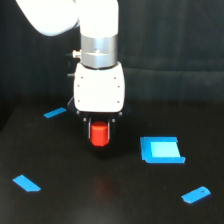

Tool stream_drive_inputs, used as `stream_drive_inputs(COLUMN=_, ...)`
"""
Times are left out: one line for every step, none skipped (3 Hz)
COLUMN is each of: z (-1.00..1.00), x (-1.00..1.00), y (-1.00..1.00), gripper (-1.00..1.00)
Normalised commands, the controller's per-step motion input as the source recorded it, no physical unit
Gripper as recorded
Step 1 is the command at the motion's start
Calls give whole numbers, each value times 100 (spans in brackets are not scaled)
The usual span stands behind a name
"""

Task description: Pick up the red object from the table

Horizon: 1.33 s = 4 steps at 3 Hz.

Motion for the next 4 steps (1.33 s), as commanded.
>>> stream_drive_inputs(z=97, x=-7, y=12, gripper=-100)
stream_drive_inputs(z=87, x=3, y=-7, gripper=-98)
stream_drive_inputs(z=72, x=2, y=-4, gripper=-98)
stream_drive_inputs(z=75, x=-4, y=0, gripper=-95)
